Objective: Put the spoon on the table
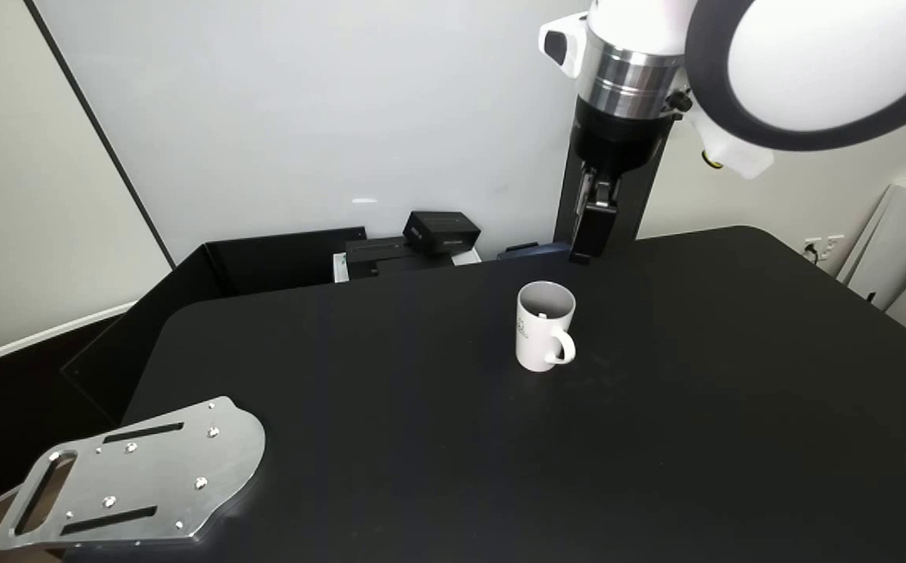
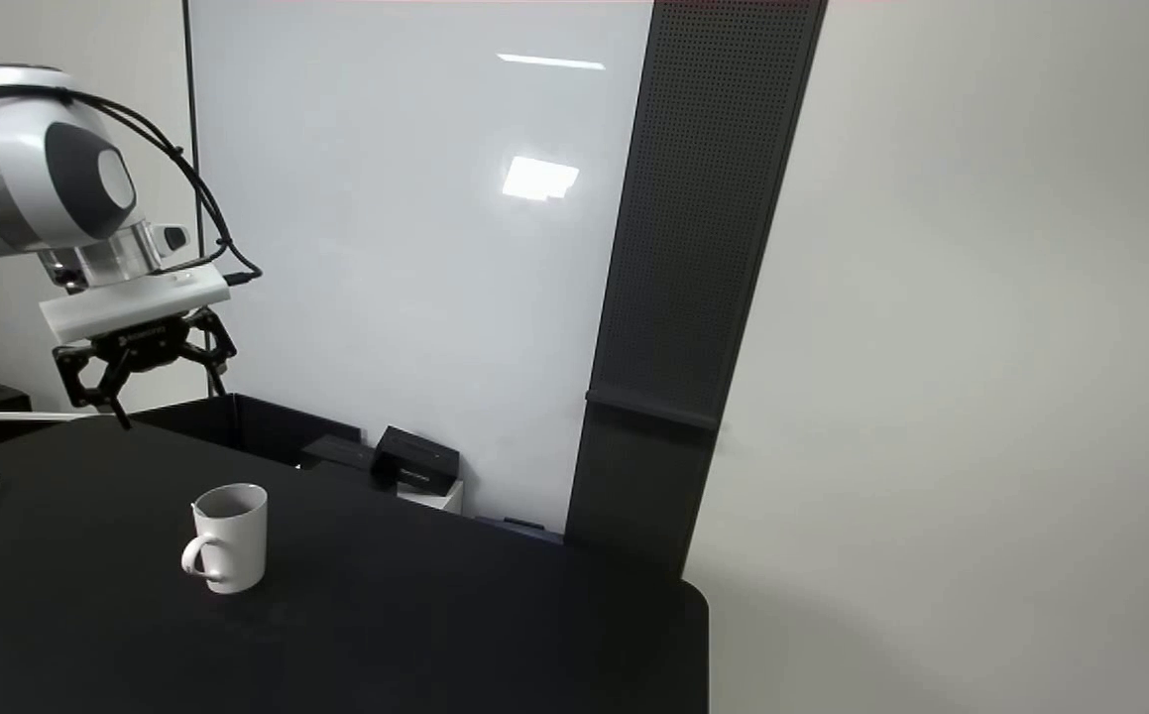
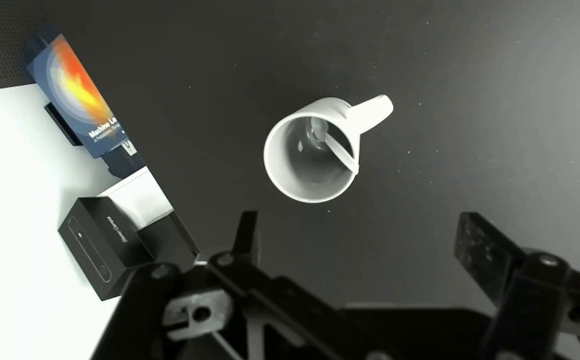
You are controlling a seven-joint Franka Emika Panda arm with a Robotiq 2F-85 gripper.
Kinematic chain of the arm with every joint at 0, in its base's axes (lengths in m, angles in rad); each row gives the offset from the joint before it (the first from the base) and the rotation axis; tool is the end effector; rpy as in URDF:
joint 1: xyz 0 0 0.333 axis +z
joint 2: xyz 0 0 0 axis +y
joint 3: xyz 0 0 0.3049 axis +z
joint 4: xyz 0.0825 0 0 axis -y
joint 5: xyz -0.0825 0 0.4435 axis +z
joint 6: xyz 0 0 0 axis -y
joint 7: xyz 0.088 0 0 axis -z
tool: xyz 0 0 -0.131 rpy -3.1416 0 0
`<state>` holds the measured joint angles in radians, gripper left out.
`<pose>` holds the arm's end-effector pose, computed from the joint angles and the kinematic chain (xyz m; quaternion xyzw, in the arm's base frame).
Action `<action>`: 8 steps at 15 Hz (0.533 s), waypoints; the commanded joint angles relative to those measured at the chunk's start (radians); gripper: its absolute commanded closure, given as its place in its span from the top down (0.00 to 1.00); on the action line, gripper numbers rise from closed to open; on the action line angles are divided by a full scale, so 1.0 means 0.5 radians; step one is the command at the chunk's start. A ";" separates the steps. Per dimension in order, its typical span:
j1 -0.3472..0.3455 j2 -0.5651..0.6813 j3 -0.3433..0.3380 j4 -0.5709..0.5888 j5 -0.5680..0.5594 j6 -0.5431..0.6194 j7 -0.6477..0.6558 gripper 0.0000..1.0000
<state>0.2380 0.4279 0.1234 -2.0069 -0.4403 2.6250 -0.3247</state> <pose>0.6184 0.2396 0.1821 0.8609 0.4888 0.0999 0.0995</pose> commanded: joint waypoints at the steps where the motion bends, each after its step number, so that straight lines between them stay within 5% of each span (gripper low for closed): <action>1: 0.036 0.085 -0.027 0.005 -0.062 0.103 0.078 1.00; 8: 0.110 0.218 -0.108 0.022 -0.177 0.235 0.080 1.00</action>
<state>0.2686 0.5187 0.1000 -2.0078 -0.4881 2.7222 -0.3224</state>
